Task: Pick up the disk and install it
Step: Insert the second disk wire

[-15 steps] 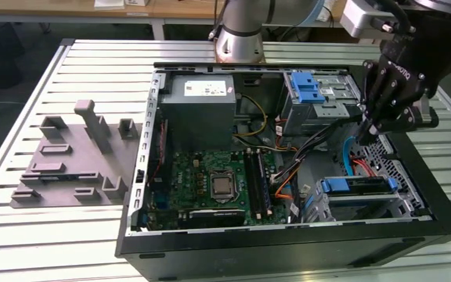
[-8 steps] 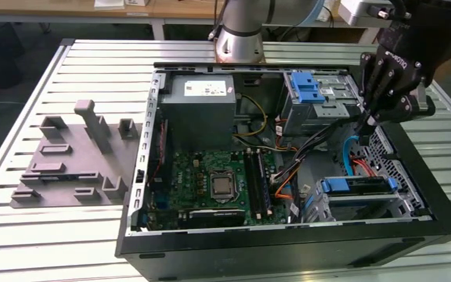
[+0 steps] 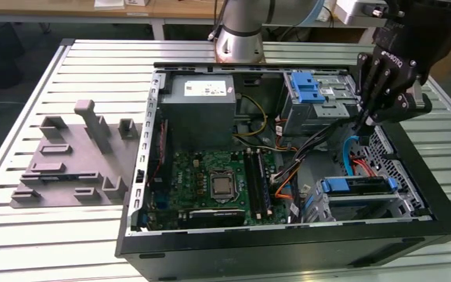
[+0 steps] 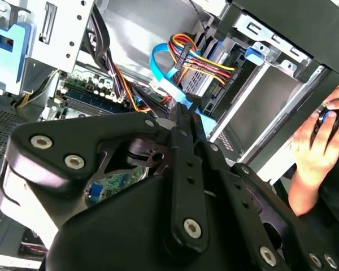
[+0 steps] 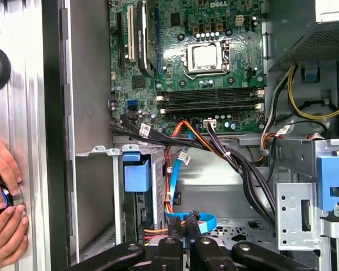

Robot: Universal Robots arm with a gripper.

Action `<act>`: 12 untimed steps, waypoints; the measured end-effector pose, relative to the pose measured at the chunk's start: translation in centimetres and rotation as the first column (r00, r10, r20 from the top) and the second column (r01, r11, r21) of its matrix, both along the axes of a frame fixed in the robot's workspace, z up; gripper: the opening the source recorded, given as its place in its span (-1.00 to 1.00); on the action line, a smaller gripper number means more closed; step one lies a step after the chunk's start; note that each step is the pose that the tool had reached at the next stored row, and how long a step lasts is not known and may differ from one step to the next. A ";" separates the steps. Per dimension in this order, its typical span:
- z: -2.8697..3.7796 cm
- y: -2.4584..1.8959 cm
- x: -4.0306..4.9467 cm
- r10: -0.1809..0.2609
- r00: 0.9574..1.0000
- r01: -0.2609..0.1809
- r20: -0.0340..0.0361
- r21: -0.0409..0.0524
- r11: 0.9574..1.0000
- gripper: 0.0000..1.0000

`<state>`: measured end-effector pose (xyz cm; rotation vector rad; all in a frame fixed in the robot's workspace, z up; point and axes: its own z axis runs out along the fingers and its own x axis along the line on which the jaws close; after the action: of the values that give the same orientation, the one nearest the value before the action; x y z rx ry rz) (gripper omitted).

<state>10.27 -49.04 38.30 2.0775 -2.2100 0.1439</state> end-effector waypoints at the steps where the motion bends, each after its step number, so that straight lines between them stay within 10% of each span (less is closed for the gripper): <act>1: -0.06 0.02 0.00 0.000 1.000 0.000 0.000 0.000 1.000 -0.65; 12: -0.74 0.07 0.03 0.000 1.000 0.000 0.000 -0.007 1.000 -0.50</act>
<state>10.30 -48.97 37.56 2.0739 -2.2061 0.1516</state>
